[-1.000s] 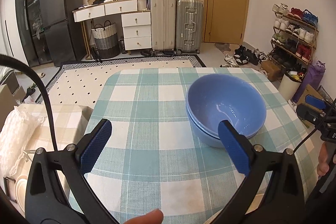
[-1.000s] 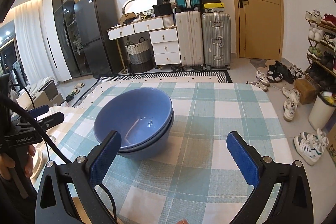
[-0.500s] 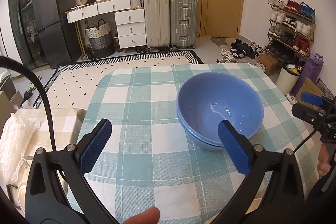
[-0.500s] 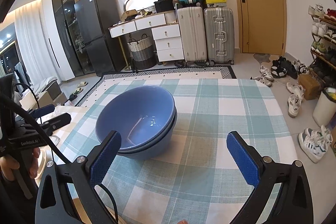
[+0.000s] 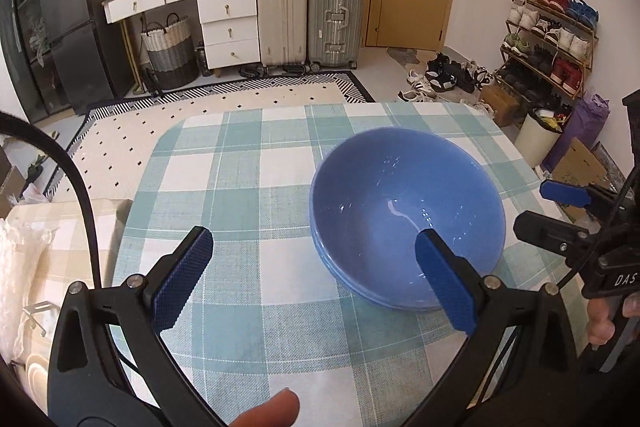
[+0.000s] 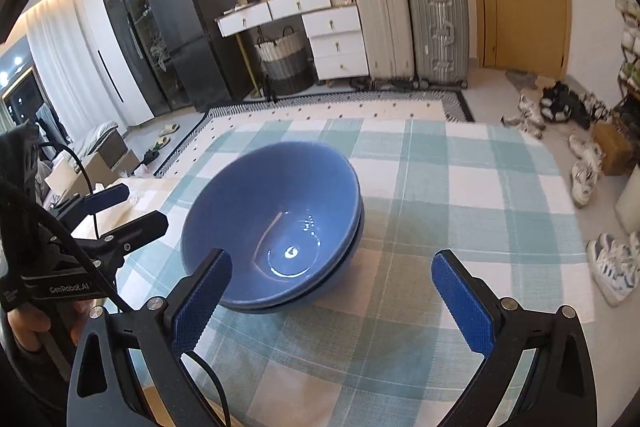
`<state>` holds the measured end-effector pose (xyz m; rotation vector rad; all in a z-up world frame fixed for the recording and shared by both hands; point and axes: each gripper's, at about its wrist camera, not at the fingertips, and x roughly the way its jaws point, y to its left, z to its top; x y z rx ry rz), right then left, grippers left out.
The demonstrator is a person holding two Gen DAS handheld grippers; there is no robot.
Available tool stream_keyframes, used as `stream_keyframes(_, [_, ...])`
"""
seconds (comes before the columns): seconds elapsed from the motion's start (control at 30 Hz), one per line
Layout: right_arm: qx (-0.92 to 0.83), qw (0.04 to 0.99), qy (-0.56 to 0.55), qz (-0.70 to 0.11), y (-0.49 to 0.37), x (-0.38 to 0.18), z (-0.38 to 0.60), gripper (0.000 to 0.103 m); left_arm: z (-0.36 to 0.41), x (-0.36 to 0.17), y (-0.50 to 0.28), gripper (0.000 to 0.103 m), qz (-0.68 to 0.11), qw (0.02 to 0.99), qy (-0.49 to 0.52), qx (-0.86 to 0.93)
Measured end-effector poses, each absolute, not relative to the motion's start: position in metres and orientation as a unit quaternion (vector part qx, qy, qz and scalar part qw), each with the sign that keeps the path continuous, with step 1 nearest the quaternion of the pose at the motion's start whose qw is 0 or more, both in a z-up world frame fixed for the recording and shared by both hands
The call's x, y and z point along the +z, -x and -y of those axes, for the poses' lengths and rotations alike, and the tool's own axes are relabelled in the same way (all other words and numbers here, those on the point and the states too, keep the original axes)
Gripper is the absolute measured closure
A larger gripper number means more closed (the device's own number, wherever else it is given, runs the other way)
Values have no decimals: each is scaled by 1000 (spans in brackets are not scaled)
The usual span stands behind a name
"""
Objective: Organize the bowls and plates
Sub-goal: 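Move both grippers back toward the rim of the three-bowl stack, then close the left gripper on the bowl stack rim while the right gripper closes too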
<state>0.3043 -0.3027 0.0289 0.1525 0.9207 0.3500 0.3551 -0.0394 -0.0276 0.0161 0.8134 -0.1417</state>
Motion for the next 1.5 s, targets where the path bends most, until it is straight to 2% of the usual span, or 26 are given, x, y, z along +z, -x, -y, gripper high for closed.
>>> stream_keyframes(0.57, [164,859,-87,-477,-348,5,297,2,50,-67,-407,6,-437,896,3,-77])
stream_keyframes(0.8, [160,846,-90,-500,-359,-10,296,9,47,-85,-422,15,-459,885,18,-75])
stream_keyframes(0.93, [166,840,-92,-508,-362,-14,294,18,49,-91,-426,26,-466,881,14,-75])
stream_keyframes(1.03, [166,837,-85,-515,-365,-17,289,24,51,-94,-427,32,-470,879,13,-76])
stream_keyframes(1.2, [163,831,-77,-526,-367,-24,285,25,53,-100,-428,41,-478,875,11,-81])
stream_keyframes(1.27, [164,829,-76,-530,-367,-26,283,28,54,-102,-428,47,-480,873,9,-81])
stream_keyframes(1.33, [167,825,-76,-535,-368,-29,282,35,54,-104,-429,56,-483,872,11,-84])
stream_keyframes(1.47, [166,818,-68,-547,-370,-37,279,40,54,-107,-429,71,-488,868,14,-88])
stream_keyframes(1.5, [164,817,-65,-549,-370,-38,278,46,54,-108,-430,74,-489,868,16,-86])
